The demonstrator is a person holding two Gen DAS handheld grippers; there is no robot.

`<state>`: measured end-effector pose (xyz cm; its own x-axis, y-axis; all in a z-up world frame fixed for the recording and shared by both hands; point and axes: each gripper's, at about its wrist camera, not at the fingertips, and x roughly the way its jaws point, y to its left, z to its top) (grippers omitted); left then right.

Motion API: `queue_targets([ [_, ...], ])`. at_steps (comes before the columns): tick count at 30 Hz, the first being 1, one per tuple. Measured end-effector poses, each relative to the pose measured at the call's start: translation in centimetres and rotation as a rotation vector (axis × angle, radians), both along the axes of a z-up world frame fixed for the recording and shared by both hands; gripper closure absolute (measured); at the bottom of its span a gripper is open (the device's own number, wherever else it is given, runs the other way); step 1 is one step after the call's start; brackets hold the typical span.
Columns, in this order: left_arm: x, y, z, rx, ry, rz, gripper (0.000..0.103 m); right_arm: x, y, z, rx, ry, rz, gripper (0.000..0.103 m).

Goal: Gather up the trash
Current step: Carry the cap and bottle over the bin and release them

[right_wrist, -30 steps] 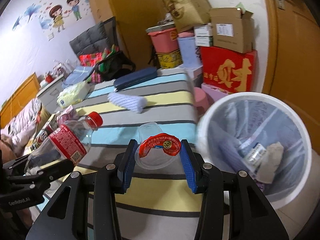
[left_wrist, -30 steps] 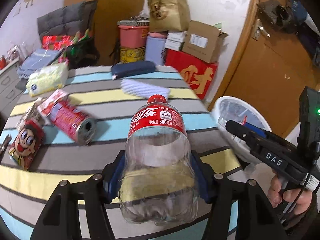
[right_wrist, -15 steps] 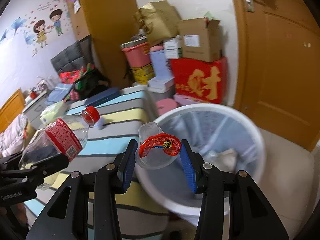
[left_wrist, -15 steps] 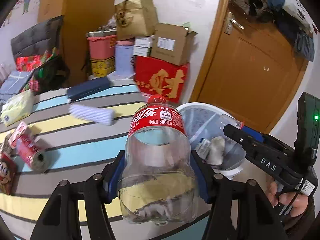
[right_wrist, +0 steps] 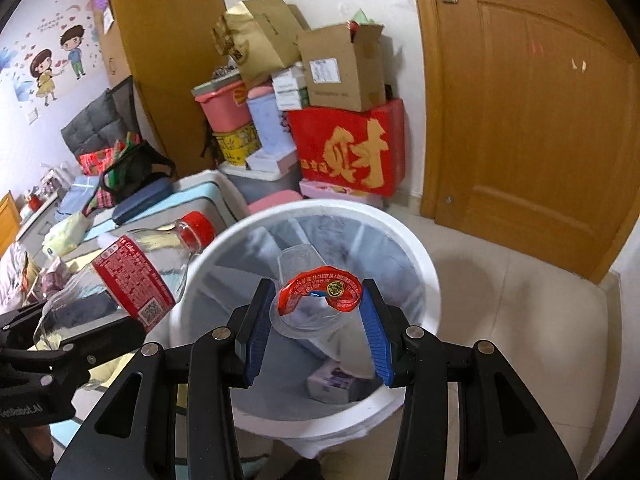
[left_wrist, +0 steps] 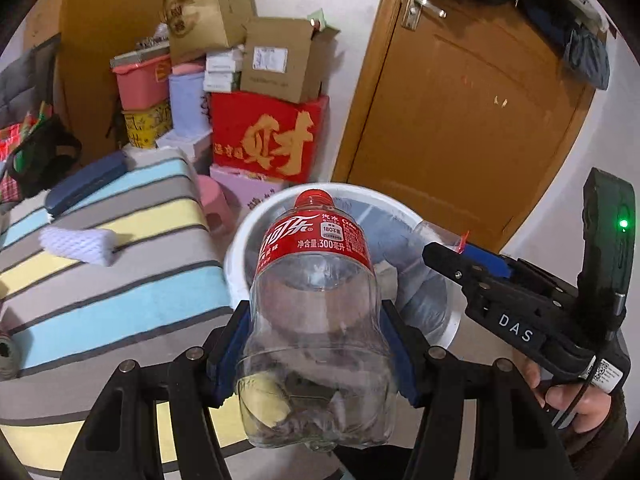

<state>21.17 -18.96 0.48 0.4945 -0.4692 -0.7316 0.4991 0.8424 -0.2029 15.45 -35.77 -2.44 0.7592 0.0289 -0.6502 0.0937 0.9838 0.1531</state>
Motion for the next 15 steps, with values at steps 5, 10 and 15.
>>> queue_targets([
  [5, 0.7, -2.0, -1.2, 0.024, 0.005, -0.019, 0.041, 0.5, -1.3, -1.0, -0.008, 0.041, -0.006, 0.058],
  [10, 1.7, -3.2, -2.0, 0.027, 0.025, -0.028, 0.041, 1.2, -1.9, -1.8, -0.014, 0.072, -0.004, 0.058],
  [15, 2.1, -3.3, -2.3, 0.006, 0.029, -0.020, 0.034, 1.3, -2.1, -2.3, -0.023, 0.096, 0.005, 0.058],
])
